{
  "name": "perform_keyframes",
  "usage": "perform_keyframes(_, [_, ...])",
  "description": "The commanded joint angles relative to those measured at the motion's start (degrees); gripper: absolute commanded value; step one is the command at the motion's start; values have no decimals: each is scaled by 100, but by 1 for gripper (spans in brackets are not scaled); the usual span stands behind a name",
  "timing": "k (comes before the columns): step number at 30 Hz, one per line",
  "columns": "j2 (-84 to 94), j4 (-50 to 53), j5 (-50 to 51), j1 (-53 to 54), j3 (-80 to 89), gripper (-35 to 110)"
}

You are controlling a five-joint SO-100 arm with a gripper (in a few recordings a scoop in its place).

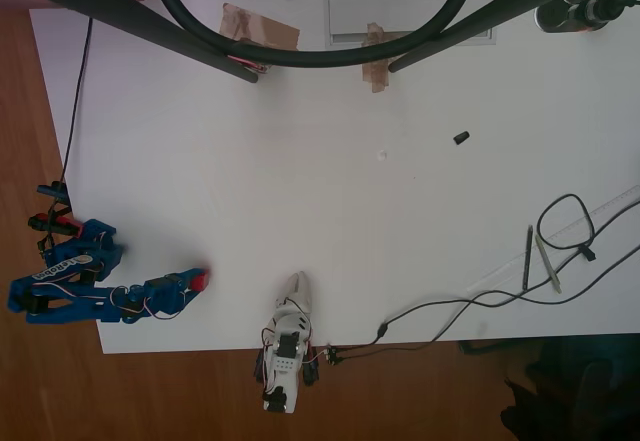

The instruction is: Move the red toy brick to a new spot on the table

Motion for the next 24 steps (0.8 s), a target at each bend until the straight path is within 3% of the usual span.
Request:
perform_keyframes(1, [492,1362,202,923,-1705,1])
perform_keyframes(7, [220,1837,18,3111,-2461,1])
perform_keyframes(13, [-1143,1934,62,5071,-3357,1])
perform_keyframes(24, [-2215,1529,141,6583,-2716,0])
